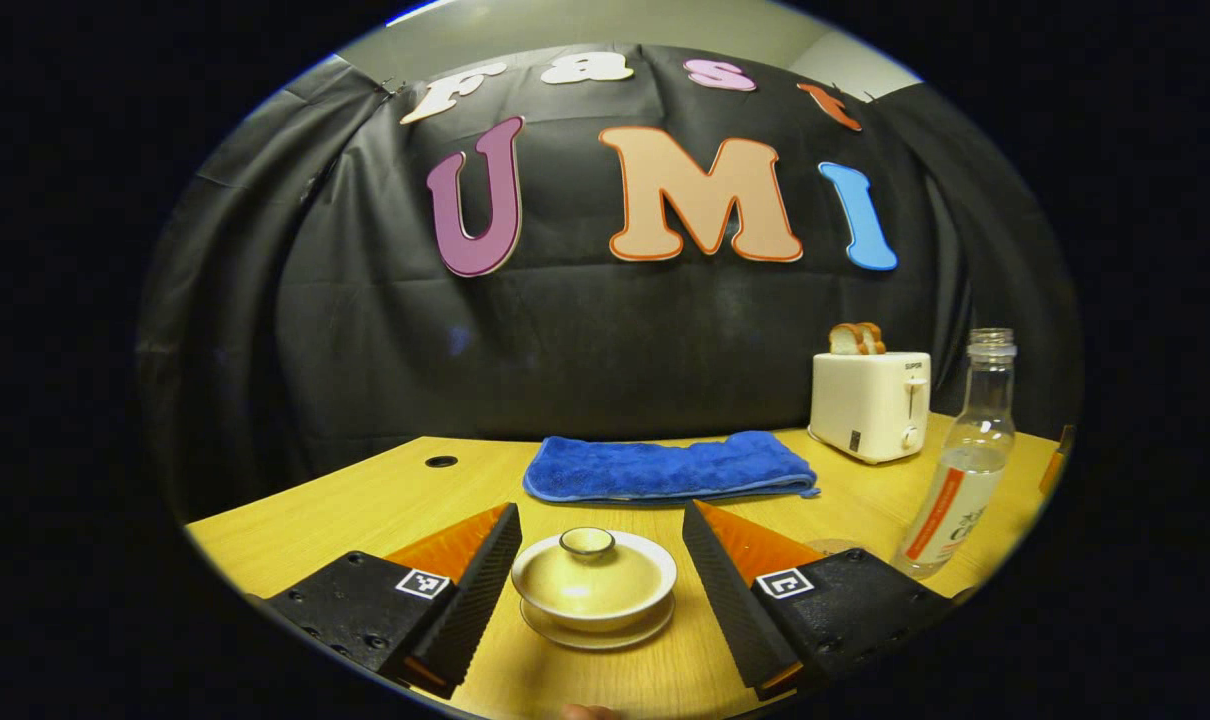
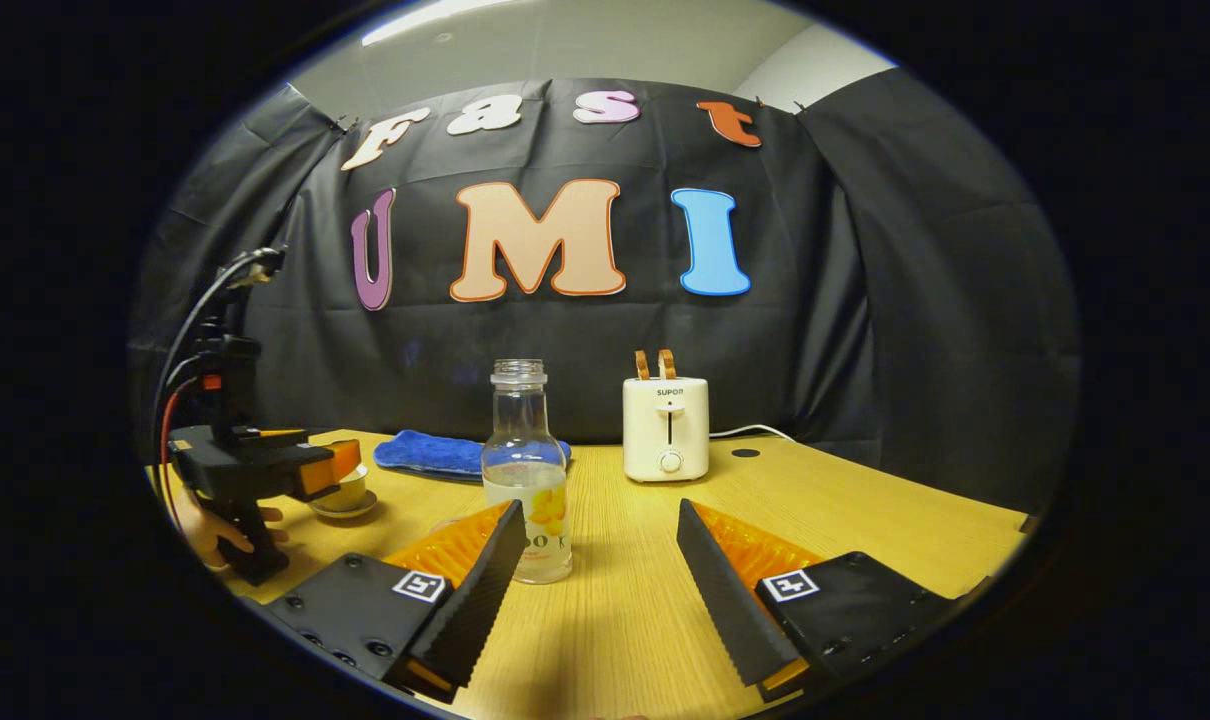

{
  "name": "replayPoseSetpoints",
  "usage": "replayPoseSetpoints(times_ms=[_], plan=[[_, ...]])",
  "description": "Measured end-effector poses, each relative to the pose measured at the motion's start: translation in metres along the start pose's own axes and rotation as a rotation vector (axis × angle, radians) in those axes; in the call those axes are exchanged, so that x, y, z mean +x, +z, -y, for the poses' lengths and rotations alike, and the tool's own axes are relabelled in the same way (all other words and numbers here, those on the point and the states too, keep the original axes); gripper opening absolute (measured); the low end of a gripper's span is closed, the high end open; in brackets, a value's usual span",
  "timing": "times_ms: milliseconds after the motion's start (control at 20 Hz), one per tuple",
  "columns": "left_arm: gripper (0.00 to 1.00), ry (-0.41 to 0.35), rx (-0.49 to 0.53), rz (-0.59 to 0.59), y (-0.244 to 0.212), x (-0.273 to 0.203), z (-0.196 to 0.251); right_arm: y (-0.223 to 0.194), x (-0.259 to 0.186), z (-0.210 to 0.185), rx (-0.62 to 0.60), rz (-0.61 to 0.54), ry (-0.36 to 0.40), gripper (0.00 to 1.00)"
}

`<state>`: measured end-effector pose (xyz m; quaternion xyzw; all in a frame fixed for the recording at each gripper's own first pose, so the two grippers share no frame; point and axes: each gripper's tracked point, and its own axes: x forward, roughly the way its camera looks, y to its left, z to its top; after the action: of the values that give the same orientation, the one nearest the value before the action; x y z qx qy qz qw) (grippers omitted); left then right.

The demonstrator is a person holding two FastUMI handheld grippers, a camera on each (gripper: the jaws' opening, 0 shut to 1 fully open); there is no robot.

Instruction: Open the teacup lid with one hand, grasp the water bottle and pour water into the teacup with the other hand; after pouring, place the water bottle on the coaster and then close the teacup lid.

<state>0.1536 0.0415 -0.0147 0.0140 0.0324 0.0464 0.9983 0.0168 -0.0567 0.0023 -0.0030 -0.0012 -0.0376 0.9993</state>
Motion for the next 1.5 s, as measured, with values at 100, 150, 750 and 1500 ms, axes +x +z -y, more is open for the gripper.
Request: replayPoseSetpoints(times_ms=[100,150,750,1500], plan=[[0.95,0.006,0.008,-0.047,-0.007,0.012,0.000,0.000,0.000,0.000,0.001,-0.001,0.000,0.98],[0.95,0.002,0.017,-0.064,-0.009,0.015,0.001,0.001,0.001,0.000,0.000,0.000,0.001,0.98],[0.54,0.031,0.068,-0.068,-0.008,0.020,-0.004,0.000,0.001,0.000,0.001,0.000,0.003,0.98],[0.21,0.069,-0.052,0.066,0.012,0.014,-0.022,0.000,0.002,0.001,0.001,0.000,0.005,0.98]])
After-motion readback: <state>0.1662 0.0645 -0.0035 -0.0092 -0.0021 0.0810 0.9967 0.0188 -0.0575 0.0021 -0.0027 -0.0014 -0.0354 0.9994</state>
